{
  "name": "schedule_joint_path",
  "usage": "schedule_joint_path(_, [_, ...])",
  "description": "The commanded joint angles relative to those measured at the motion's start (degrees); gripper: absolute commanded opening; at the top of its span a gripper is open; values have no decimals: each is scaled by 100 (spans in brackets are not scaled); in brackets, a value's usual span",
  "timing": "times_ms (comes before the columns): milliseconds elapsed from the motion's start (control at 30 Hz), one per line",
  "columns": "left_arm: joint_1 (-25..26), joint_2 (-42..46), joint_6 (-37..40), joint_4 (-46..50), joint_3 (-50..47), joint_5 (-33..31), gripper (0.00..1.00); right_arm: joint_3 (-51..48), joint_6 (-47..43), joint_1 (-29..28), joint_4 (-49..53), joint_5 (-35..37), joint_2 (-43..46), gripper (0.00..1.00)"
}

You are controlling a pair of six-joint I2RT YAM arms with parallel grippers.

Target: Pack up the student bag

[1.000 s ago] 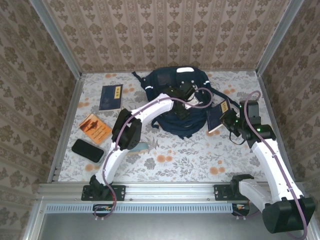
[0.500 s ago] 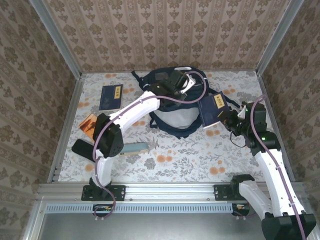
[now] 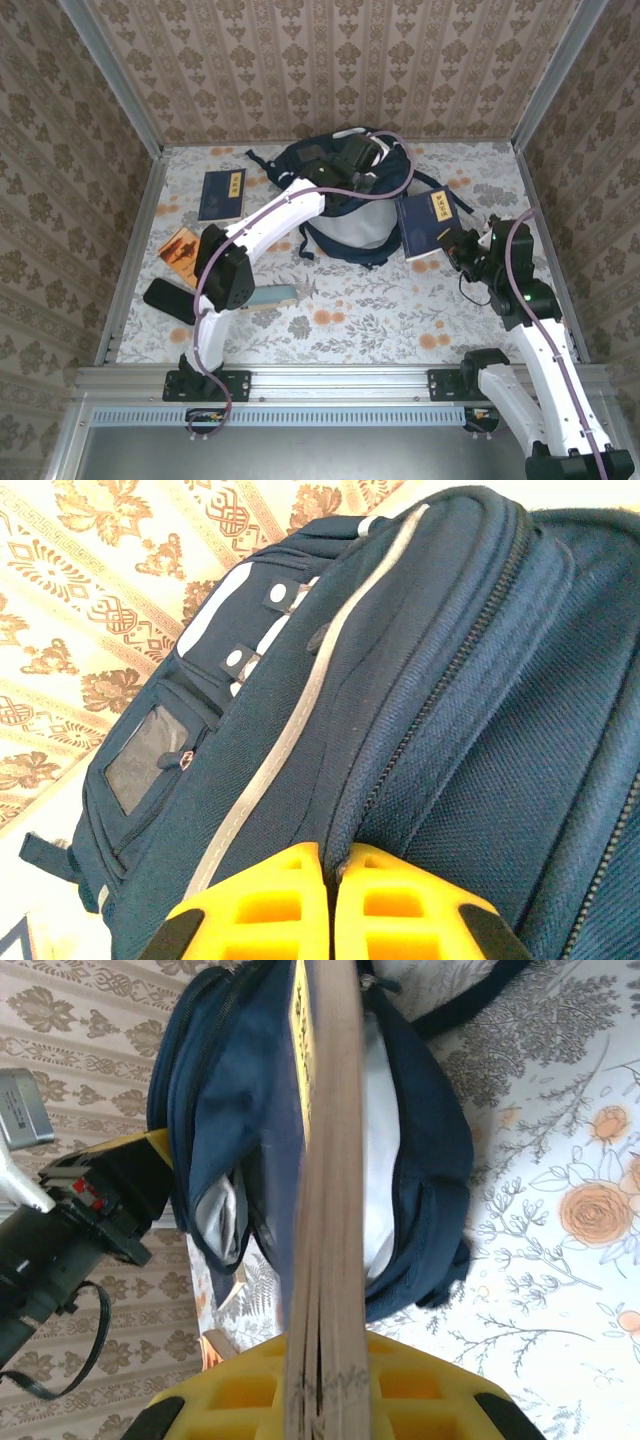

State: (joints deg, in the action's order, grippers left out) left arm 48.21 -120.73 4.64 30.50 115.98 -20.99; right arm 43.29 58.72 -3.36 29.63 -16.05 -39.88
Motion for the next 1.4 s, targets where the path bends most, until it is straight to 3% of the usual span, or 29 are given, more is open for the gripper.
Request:
schedule_joint_path(0, [4, 78, -281, -554, 413, -365, 5, -159, 238, -75, 347, 243, 81, 1])
schedule_joint_path(200, [4, 202, -303, -506, 357, -182, 5, -451, 519, -177, -747, -233, -59, 1])
schedule_joint_path(367, [16, 470, -427, -492, 303, 175, 4, -918, 1233, -357, -3328, -1388, -870, 2])
schedule_joint_path(600, [55, 847, -630, -484, 264, 453, 3, -781, 1245, -1178, -5425, -943, -2483, 1])
schedule_joint_path(800, [62, 1159, -702, -431, 241, 488, 2, -775, 1300, -1337, -6953, -585, -3695, 2])
schedule_joint_path(1367, [59, 1450, -681, -347, -17, 1088, 1, 272, 1229, -1524, -7485, -222, -5557, 1])
